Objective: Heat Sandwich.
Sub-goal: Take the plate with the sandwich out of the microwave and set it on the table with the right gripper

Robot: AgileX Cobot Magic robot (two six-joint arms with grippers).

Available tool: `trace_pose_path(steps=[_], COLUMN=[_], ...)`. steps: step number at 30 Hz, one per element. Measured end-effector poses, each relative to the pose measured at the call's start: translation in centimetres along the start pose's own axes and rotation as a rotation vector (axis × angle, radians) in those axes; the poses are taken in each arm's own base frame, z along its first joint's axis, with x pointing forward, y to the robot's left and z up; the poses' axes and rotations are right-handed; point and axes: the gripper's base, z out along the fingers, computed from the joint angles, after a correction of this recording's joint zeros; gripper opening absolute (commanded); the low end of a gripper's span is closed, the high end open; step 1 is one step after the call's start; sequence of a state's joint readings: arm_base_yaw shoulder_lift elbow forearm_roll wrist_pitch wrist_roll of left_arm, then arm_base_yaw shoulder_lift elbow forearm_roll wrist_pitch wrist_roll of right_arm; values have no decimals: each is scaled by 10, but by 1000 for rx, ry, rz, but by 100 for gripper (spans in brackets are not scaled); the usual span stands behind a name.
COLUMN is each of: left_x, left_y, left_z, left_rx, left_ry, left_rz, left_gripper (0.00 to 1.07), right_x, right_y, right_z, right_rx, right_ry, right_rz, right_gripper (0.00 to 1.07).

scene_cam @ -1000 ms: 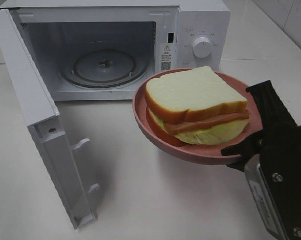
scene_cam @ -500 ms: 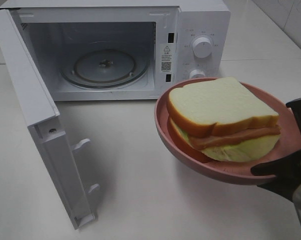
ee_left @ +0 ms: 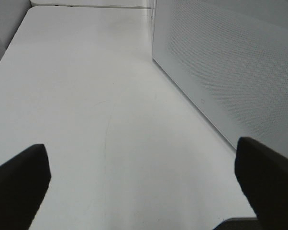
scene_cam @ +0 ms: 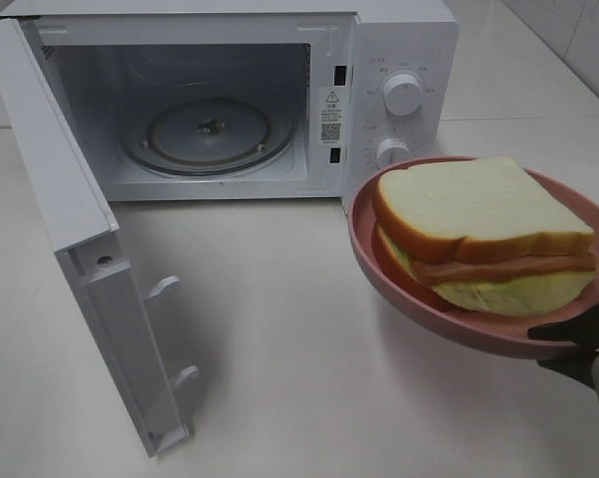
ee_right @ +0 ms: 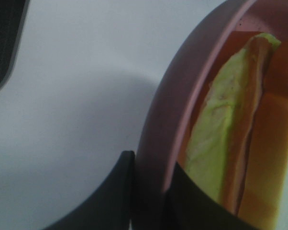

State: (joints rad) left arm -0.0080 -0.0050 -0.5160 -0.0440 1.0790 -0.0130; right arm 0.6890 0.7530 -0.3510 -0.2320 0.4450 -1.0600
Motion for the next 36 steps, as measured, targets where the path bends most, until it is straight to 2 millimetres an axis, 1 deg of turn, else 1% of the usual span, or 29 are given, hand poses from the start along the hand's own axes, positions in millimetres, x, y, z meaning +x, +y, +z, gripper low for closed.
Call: trace_pose_path(steps=[2,14,36], left_x=[0,0,0], left_y=[0,0,0], left_z=[0,0,0], left_rx=[0,0,0], left_ry=[0,0,0], left_rz=[0,0,0], left_gripper=[100,100,100], right_x=[3,14,34], right_y=[-1,-1,7], right_z=[0,-1,-7], right_rx=[16,24,6], right_ry=[31,149,392], right_rz=[39,116,446], right_gripper=[1,1,1])
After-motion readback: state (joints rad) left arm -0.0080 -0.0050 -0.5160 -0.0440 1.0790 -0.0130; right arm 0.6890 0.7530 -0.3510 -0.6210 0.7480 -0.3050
